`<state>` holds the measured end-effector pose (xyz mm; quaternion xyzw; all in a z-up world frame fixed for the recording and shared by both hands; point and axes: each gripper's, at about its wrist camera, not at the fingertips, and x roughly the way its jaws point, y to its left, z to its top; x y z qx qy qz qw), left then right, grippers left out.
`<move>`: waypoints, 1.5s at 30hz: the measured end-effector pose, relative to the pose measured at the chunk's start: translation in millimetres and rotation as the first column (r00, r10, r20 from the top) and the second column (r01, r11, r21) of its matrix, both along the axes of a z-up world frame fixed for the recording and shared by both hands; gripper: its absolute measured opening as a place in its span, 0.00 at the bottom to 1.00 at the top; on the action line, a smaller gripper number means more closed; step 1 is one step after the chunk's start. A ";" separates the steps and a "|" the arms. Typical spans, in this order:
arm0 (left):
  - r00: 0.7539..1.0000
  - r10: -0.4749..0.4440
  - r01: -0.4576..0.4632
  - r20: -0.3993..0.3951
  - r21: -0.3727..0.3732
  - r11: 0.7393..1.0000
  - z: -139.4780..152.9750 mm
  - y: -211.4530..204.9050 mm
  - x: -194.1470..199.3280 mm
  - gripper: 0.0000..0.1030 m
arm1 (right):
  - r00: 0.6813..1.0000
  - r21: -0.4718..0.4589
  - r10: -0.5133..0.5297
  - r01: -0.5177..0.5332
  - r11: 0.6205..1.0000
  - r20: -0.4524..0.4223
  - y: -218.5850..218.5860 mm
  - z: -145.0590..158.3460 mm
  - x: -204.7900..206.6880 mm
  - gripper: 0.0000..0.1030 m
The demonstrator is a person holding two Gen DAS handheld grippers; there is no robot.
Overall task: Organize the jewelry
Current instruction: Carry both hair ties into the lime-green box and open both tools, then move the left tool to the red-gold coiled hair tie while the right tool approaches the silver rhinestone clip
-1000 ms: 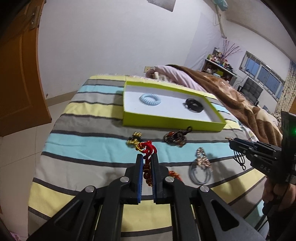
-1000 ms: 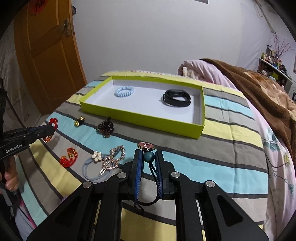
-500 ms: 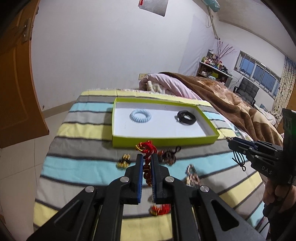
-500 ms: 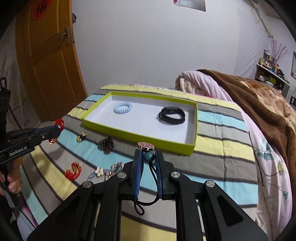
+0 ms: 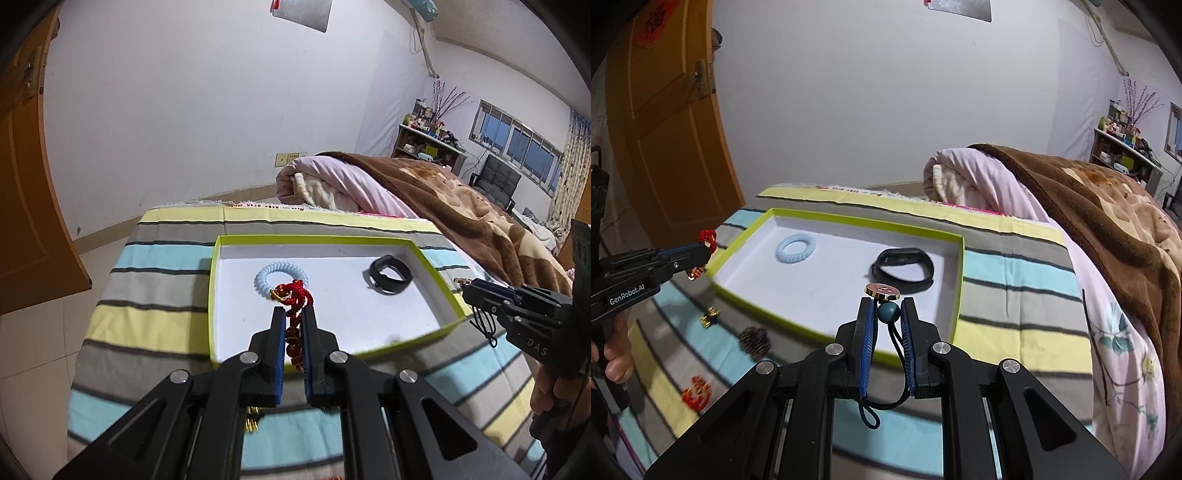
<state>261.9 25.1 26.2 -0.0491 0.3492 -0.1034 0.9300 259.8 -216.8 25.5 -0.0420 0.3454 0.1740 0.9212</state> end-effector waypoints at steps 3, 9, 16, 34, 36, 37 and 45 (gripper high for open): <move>1.000 0.001 0.000 -0.021 0.017 1.000 -7.9 -3.2 16.1 0.08 | 1.000 -0.009 -0.007 0.006 1.000 -0.015 1.0 -7.1 14.7 0.15; 0.997 0.018 -0.014 -0.070 0.050 0.999 -26.9 -4.2 41.8 0.08 | 0.997 -0.027 -0.021 0.019 0.999 -0.072 3.5 -29.2 42.0 0.15; 0.992 0.027 -0.017 -0.127 0.077 0.997 -44.6 -4.3 59.9 0.08 | 0.992 -0.051 -0.037 0.031 0.998 -0.121 4.8 -50.0 58.1 0.15; 0.990 0.044 -0.031 -0.136 0.094 0.995 -52.8 0.8 68.0 0.28 | 0.990 -0.027 -0.031 0.027 0.999 -0.136 9.5 -55.0 64.5 0.33; 0.990 0.042 -0.030 -0.138 0.089 0.996 -51.3 1.3 66.6 0.29 | 0.991 -0.022 -0.036 0.034 0.999 -0.131 8.4 -52.8 63.2 0.36; 0.990 0.044 -0.032 -0.136 0.089 0.995 -50.5 2.2 65.0 0.29 | 0.991 -0.019 -0.038 0.036 0.999 -0.131 7.7 -51.7 62.7 0.36; 0.994 0.046 -0.038 -0.103 0.083 0.996 -34.5 6.9 40.0 0.29 | 0.995 0.019 -0.044 0.046 0.999 -0.093 -0.8 -30.1 38.7 0.36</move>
